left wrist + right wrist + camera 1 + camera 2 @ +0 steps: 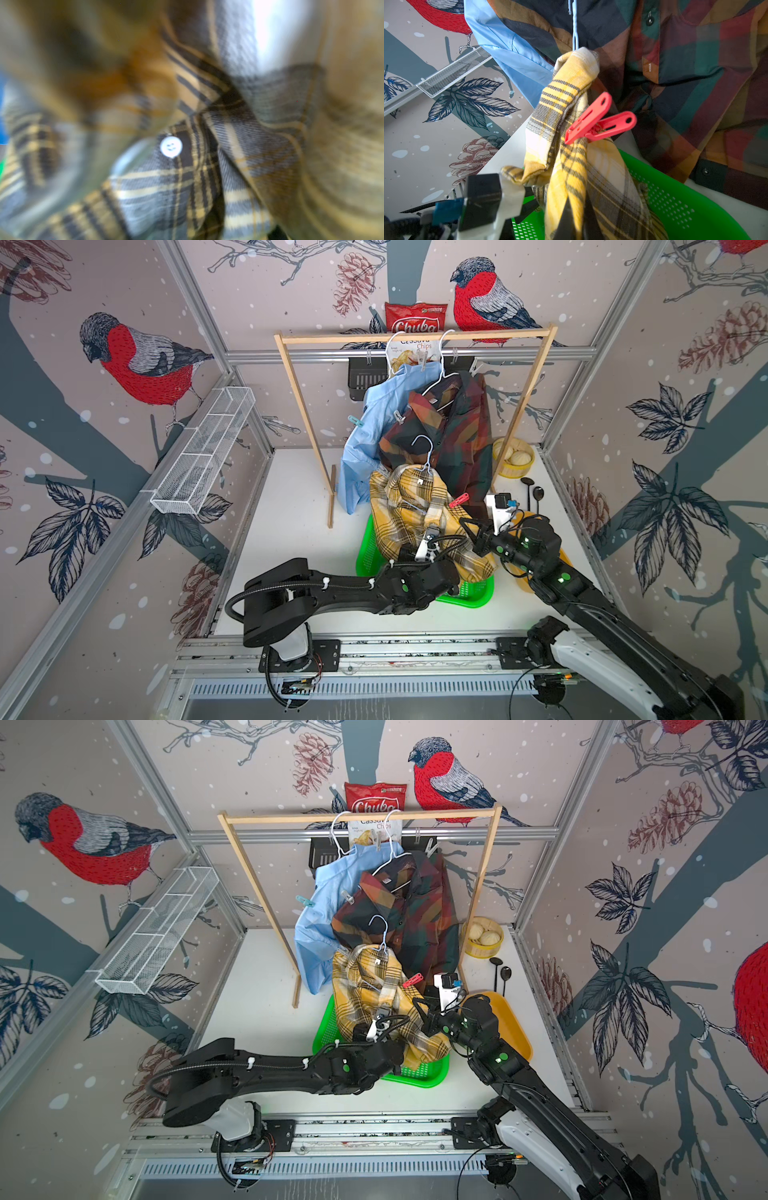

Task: Remove the clothespins securing long-sleeve shirts to the hanger
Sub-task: Place the long-sleeve shirt at the bin.

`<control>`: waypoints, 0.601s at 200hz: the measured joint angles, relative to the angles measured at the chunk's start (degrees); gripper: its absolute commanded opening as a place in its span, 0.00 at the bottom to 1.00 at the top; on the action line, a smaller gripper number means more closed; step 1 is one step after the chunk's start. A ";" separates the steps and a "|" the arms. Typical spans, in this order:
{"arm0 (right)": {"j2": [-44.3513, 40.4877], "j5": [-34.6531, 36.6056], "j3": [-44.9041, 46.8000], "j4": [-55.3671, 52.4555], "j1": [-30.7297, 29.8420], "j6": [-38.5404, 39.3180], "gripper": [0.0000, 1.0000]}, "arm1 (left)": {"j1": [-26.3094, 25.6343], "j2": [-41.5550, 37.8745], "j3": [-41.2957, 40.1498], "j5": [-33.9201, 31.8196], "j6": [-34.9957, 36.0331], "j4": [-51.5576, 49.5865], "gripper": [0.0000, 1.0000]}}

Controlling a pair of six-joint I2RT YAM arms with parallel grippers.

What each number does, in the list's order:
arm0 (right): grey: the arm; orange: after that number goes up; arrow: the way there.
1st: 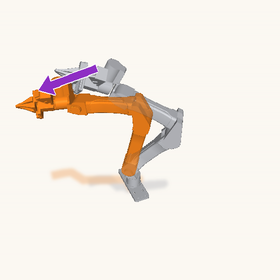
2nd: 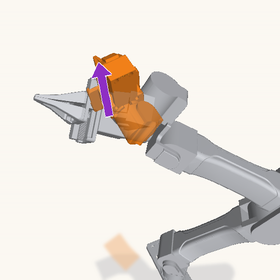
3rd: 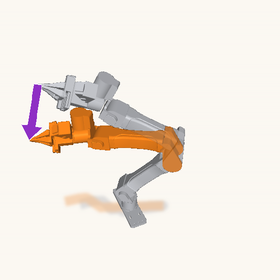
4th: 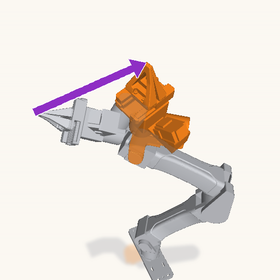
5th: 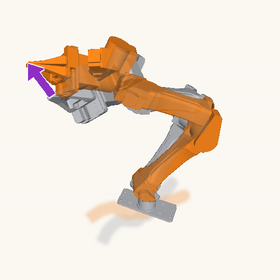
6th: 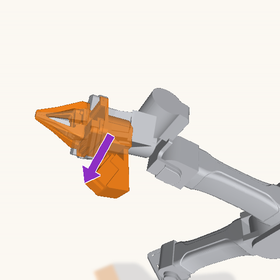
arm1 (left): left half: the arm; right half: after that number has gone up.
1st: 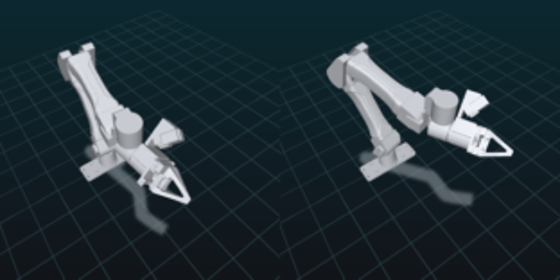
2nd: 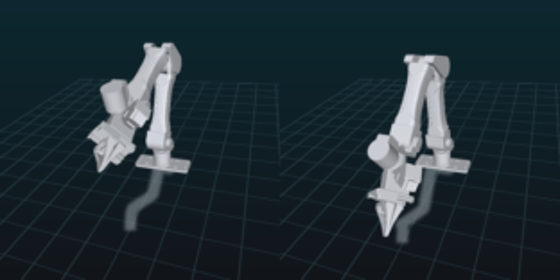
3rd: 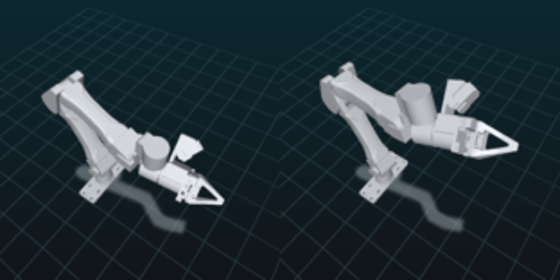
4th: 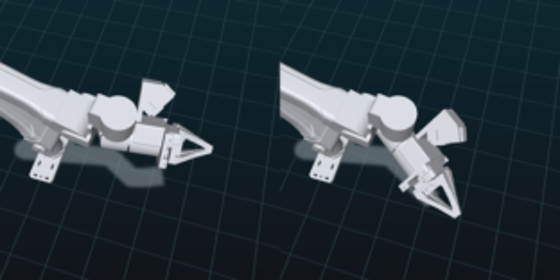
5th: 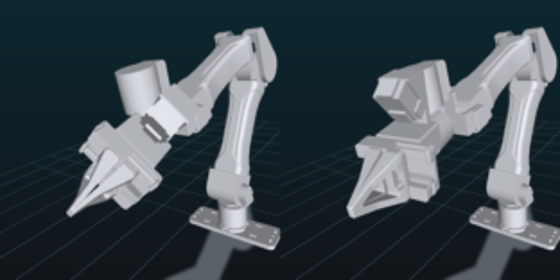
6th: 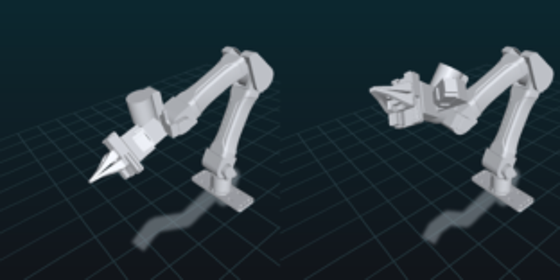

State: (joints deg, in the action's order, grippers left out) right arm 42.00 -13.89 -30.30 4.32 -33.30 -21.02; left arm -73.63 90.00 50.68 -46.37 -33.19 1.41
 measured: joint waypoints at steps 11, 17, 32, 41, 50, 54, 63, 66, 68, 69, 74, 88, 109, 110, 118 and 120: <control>-0.66 0.44 0.09 -0.55 -0.07 -0.02 0.00 | 0.24 -1.73 -0.94 0.85 0.68 -1.14 0.96; -0.92 0.59 0.09 -0.87 -0.07 -0.07 0.00 | 0.42 -2.32 -1.33 1.42 1.01 -1.88 0.96; -1.60 1.31 0.09 -1.88 -0.15 -0.15 0.00 | 1.42 -3.21 -2.62 2.78 1.70 -3.41 0.96; -2.03 1.81 0.09 -2.25 -0.22 -0.15 0.00 | 2.32 -4.02 -3.67 3.87 1.73 -4.48 0.96; -2.32 2.21 0.09 -2.45 -0.35 -0.15 0.00 | 3.10 -5.60 -4.85 5.01 1.70 -5.66 0.96; -2.38 2.47 0.09 -2.49 -0.39 -0.13 0.00 | 3.32 -6.29 -5.22 5.38 1.73 -6.05 0.96; -2.40 2.80 -0.04 -2.64 -0.42 -0.13 0.00 | 3.50 -8.66 -5.70 6.34 1.79 -7.23 0.96; -2.40 2.89 -0.11 -2.71 -0.42 -0.13 0.00 | 3.50 -9.42 -5.73 6.75 1.99 -7.63 0.95; -2.38 2.95 -0.13 -2.73 -0.42 -0.13 0.00 | 3.50 -10.10 -5.73 7.08 2.16 -7.89 0.96; -2.38 3.02 -0.17 -2.73 -0.42 -0.13 0.00 | 3.50 -10.34 -5.73 7.21 2.19 -7.98 0.96; -2.34 3.13 -0.31 -2.89 -0.42 -0.13 0.00 | 3.48 -11.87 -5.73 7.85 2.21 -8.37 0.96; -2.25 3.26 -0.59 -3.08 -0.52 -0.13 0.00 | 3.54 -16.26 -5.16 9.25 3.54 -9.64 0.95; -2.29 3.61 -0.66 -3.37 -0.83 -0.13 0.00 | 3.80 -22.12 -4.09 9.70 5.99 -11.78 0.96; -2.29 3.61 -0.66 -3.37 -0.83 -0.13 0.00 | 3.82 -22.29 -4.04 9.70 6.08 -11.82 0.95; -2.36 3.74 -0.72 -3.54 -0.94 -0.13 0.00 | 4.39 -24.11 -3.43 9.99 7.21 -12.52 0.96; -2.38 3.80 -0.74 -3.58 -0.98 -0.13 0.00 | 4.59 -24.48 -3.26 10.03 7.65 -12.68 0.96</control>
State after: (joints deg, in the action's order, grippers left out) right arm 39.62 -10.09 -31.05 0.73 -34.28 -21.15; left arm -69.04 65.52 47.42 -36.34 -25.54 -11.27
